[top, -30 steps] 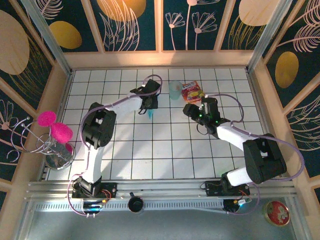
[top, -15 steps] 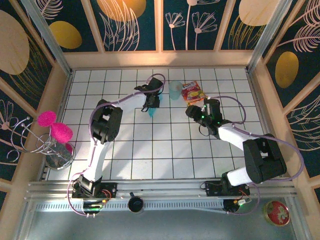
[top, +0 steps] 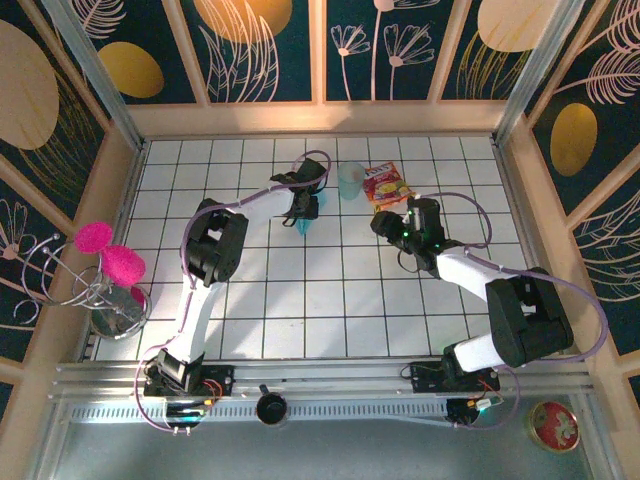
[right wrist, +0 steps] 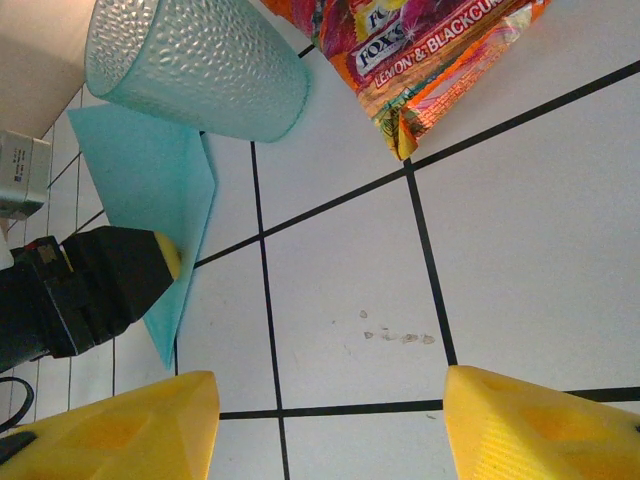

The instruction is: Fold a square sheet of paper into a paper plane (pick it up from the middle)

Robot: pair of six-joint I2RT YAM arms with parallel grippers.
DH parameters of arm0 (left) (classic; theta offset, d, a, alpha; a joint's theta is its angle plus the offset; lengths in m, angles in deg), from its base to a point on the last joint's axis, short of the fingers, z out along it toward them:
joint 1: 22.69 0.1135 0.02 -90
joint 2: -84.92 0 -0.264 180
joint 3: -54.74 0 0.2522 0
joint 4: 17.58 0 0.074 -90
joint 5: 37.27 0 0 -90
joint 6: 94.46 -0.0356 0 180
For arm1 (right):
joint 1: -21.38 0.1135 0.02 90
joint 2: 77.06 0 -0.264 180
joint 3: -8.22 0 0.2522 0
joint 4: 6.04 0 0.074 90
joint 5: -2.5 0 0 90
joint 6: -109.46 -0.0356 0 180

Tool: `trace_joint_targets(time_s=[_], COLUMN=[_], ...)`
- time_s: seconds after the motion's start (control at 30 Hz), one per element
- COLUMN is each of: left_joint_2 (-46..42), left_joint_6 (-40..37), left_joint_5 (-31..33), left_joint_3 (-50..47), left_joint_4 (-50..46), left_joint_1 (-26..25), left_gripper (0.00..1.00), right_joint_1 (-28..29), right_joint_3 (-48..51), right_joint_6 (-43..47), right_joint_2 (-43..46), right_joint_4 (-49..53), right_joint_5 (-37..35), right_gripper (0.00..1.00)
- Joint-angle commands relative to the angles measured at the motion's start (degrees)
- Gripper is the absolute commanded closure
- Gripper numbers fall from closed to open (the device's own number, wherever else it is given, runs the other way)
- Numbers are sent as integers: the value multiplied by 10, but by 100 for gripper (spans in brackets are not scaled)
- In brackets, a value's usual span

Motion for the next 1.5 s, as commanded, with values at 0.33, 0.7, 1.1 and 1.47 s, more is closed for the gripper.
trace_joint_targets(time_s=[0.33, 0.7, 1.1, 1.47], left_joint_2=[28, 2, -171, -450], left_joint_6=[23, 18, 50, 5], left_joint_5=[-21, -24, 52, 232], left_joint_3=[-38, -5, -38, -372], left_joint_4=[20, 0, 12, 284], left_joint_1=[8, 9, 9, 14], left_gripper=[43, 41, 25, 1], right_joint_1=[-8, -9, -31, -64], right_joint_3=[21, 21, -41, -66], right_joint_6=[5, 3, 56, 173], right_joint_2=[25, 24, 83, 182], right_joint_4=[-12, -13, 65, 85], right_joint_5=[-2, 0, -88, -328], right_gripper=[32, 32, 30, 2])
